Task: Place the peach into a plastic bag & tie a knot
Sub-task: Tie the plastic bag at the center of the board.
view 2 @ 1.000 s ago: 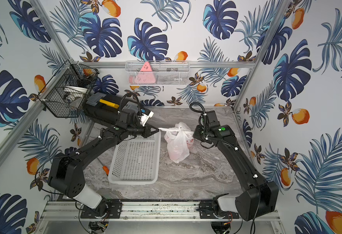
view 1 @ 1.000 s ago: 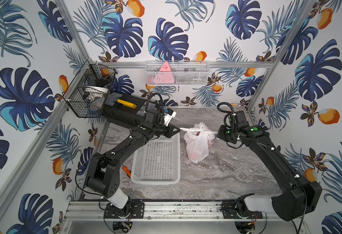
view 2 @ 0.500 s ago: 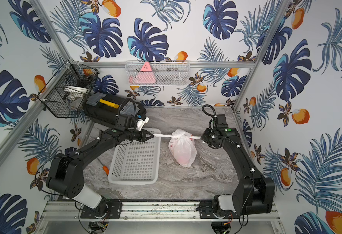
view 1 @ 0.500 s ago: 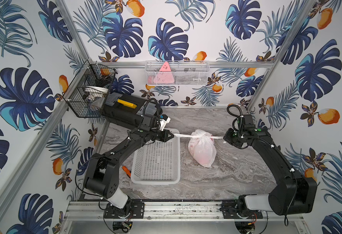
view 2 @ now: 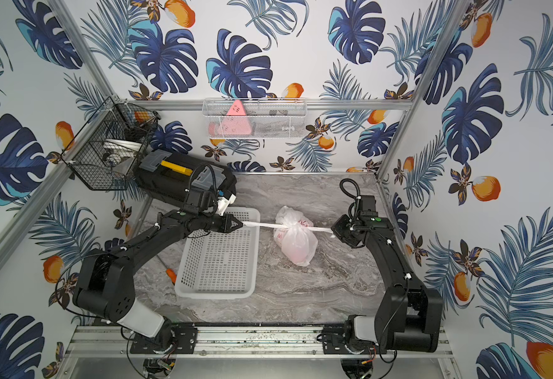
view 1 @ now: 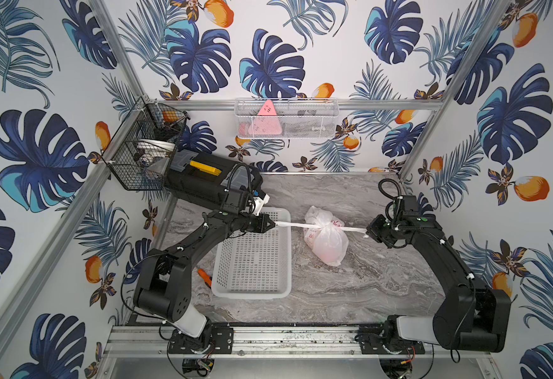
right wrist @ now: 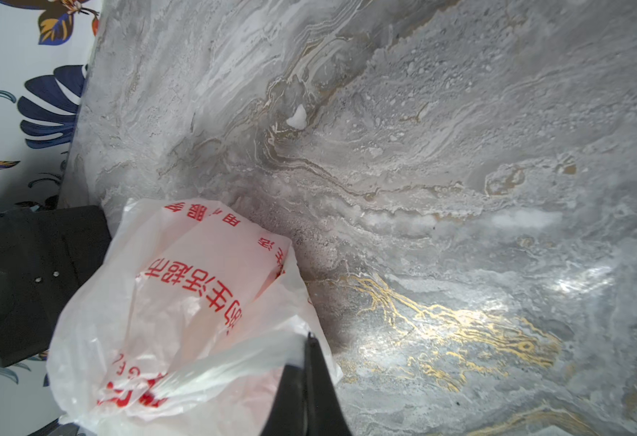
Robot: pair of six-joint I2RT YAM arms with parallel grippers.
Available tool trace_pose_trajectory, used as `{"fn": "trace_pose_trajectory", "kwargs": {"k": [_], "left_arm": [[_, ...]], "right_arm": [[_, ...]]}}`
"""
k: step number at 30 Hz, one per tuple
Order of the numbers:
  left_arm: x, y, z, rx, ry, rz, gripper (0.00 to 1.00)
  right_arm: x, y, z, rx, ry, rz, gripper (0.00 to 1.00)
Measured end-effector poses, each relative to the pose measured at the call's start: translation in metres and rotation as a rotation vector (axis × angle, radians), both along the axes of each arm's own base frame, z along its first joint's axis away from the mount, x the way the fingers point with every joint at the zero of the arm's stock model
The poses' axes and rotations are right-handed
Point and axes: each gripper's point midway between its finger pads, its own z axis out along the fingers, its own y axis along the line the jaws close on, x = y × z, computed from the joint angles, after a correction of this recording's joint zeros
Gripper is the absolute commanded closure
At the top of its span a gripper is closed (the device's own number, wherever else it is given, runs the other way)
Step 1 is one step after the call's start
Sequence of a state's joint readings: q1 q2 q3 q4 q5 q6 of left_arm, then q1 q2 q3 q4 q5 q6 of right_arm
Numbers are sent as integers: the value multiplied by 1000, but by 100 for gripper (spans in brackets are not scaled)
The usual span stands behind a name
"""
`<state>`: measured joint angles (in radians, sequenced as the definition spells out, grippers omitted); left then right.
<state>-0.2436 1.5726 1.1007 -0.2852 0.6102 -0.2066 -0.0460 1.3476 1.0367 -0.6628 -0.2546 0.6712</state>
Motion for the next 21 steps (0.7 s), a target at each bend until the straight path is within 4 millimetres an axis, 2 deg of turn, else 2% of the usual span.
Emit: {"fn": "trace_pose_trajectory", "kwargs": {"k": [6, 13, 16, 18, 21], "left_arm": [[5, 3, 1, -2, -4, 37, 100], [1, 6, -13, 8, 42, 37, 100], [0, 4, -11, -4, 44, 25, 100], [-1, -2, -7, -3, 36, 12, 100], [-1, -25, 14, 3, -13, -29, 100]], "right_arm": [[17, 15, 17, -57, -53, 35, 100], [6, 0, -12, 13, 17, -23, 100], [1, -3, -14, 39, 26, -38, 100], [5, -4, -8, 36, 8, -41, 100], [15, -17, 6, -15, -25, -82, 100]]}}
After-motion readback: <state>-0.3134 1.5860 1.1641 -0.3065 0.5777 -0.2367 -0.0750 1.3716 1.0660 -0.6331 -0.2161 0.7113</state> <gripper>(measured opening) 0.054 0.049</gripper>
